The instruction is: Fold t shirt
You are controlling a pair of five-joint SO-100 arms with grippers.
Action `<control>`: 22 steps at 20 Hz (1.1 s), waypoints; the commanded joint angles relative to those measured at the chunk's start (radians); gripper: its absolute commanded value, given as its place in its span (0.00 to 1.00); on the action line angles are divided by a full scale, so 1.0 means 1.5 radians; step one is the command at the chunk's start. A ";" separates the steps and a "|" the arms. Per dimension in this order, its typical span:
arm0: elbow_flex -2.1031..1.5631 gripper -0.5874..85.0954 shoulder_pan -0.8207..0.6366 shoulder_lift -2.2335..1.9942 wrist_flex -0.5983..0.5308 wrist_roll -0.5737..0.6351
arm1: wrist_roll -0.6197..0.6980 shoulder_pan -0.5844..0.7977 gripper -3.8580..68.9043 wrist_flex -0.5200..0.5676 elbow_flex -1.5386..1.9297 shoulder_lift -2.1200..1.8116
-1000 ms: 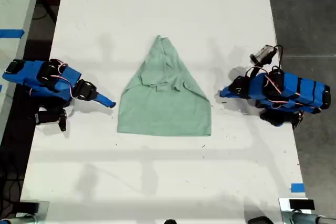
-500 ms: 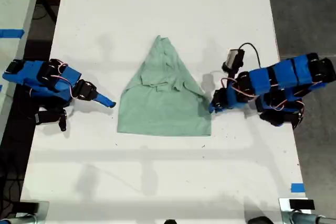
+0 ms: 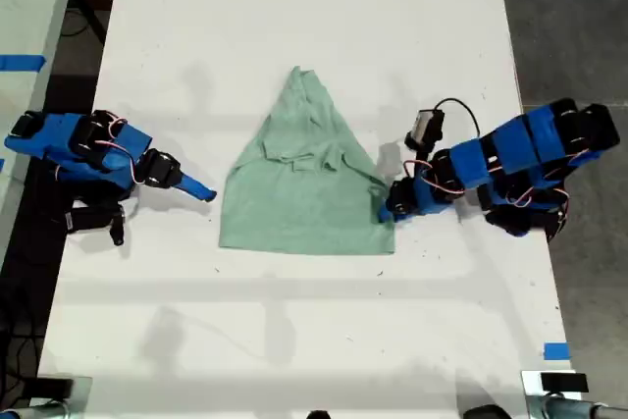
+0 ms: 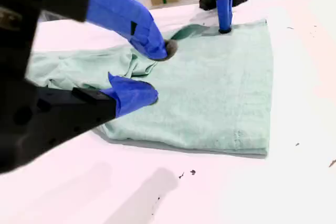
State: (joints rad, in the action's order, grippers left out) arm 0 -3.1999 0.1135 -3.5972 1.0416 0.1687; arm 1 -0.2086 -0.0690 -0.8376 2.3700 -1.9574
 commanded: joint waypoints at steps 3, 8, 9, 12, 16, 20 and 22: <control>-0.006 0.12 0.010 -0.004 0.000 -0.008 | 0.031 0.018 0.05 -0.116 -0.112 0.022; -0.006 0.12 0.009 -0.004 0.000 -0.008 | 0.100 0.028 0.05 -0.258 -0.316 0.021; -0.006 0.12 0.009 -0.004 0.000 -0.008 | 0.119 0.030 0.05 -0.277 -0.365 0.027; -0.006 0.12 0.010 -0.004 0.000 -0.008 | 0.181 0.033 0.05 -0.309 -0.527 0.100; -0.006 0.12 0.009 -0.004 0.000 -0.008 | 0.250 0.033 0.05 -0.298 -0.760 0.314; -0.006 0.12 0.009 -0.004 0.000 -0.008 | 0.285 0.045 0.05 -0.286 -0.932 0.501; -0.006 0.12 0.009 -0.004 0.000 -0.008 | 0.310 0.055 0.05 -0.257 -0.939 0.535</control>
State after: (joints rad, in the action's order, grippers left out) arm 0 -3.1999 0.1135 -3.5972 1.0416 0.1687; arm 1 0.2117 -0.0092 -1.2717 1.0431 -1.1612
